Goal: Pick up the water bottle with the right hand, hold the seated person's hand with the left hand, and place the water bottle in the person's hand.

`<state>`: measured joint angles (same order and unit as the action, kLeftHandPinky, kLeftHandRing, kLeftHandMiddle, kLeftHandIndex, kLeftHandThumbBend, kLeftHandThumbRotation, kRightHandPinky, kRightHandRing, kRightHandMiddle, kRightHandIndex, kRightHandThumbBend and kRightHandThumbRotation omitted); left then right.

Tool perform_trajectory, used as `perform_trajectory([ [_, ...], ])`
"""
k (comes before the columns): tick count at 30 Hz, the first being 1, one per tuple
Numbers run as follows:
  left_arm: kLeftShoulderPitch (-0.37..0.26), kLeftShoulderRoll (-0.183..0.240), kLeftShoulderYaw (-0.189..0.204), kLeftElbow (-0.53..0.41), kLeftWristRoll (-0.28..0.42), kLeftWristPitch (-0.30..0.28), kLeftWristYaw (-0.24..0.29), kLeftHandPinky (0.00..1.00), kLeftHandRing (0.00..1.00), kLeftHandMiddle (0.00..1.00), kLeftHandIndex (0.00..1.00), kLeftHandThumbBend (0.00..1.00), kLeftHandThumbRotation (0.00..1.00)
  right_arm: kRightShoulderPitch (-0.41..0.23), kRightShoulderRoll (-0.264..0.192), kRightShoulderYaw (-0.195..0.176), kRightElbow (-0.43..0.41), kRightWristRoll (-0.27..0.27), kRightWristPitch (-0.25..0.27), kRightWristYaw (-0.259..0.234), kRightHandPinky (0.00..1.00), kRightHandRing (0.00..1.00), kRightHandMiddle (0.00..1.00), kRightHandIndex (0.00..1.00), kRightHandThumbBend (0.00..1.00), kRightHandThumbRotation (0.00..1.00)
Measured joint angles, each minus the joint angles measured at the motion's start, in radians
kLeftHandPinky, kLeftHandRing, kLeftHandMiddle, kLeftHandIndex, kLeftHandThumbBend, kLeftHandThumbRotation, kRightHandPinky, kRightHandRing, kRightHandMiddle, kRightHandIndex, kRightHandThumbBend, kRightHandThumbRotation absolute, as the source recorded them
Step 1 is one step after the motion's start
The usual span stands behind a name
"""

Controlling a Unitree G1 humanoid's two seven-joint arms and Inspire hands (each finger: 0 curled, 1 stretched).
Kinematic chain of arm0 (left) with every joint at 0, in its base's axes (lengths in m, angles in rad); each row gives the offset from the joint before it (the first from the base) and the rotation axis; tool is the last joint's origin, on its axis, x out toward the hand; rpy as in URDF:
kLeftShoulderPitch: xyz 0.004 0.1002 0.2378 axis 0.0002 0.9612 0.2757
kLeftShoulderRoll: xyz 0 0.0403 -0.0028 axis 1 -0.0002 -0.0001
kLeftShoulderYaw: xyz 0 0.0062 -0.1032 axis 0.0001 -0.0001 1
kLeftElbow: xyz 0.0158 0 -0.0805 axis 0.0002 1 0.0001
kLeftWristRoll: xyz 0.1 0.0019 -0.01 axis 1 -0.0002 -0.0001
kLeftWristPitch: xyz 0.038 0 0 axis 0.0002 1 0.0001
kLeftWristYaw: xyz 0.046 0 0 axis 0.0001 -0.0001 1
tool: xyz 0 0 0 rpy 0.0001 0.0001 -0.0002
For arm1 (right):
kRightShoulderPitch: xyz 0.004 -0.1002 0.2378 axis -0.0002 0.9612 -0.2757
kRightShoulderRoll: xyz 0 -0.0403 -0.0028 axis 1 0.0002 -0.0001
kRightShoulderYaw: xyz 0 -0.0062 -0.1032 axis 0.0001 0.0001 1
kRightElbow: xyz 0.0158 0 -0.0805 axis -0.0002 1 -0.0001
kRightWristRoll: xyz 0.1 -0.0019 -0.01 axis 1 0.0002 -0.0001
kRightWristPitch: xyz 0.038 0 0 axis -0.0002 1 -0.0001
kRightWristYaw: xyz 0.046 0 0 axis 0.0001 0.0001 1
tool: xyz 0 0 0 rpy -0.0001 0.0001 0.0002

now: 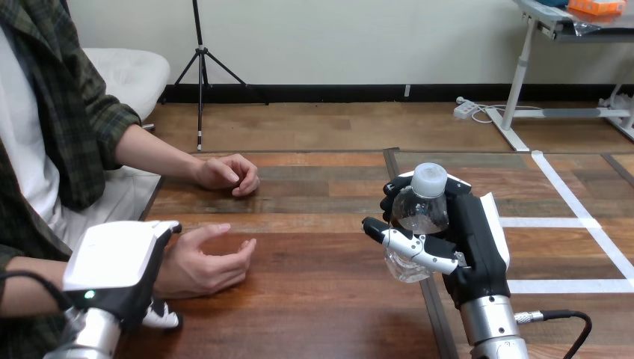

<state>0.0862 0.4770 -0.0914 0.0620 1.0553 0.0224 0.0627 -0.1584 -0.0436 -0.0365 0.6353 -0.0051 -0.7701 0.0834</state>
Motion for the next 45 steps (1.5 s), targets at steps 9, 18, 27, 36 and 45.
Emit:
perform_trajectory([
  [9,-0.055,0.011,-0.045,0.057,0.013,0.021,0.022,0.79,0.82,0.84,0.81,0.88,0.07,0.0,0.0,-0.001,0.0,0.0,0.0,0.0,0.38,0.42,0.47,0.48,0.72,0.0],
  [18,-0.106,0.014,-0.091,0.117,0.018,0.058,0.05,0.79,0.82,0.83,0.8,0.87,0.06,0.0,-0.001,-0.003,0.0,0.003,0.0,0.003,0.39,0.42,0.47,0.48,0.72,0.0],
  [27,-0.146,0.017,-0.127,0.169,0.019,0.085,0.084,0.79,0.81,0.83,0.8,0.87,0.05,0.0,-0.001,-0.004,0.0,0.008,0.0,0.009,0.39,0.42,0.46,0.48,0.71,0.0],
  [36,-0.164,0.019,-0.152,0.193,0.019,0.112,0.099,0.8,0.82,0.83,0.79,0.86,0.04,0.0,-0.002,-0.004,0.0,0.008,0.0,0.016,0.39,0.42,0.46,0.48,0.72,0.0],
  [45,-0.177,0.022,-0.175,0.209,0.019,0.146,0.094,0.81,0.82,0.83,0.79,0.85,0.04,0.0,-0.001,-0.004,0.0,0.012,0.002,0.023,0.39,0.42,0.46,0.48,0.71,0.0],
])
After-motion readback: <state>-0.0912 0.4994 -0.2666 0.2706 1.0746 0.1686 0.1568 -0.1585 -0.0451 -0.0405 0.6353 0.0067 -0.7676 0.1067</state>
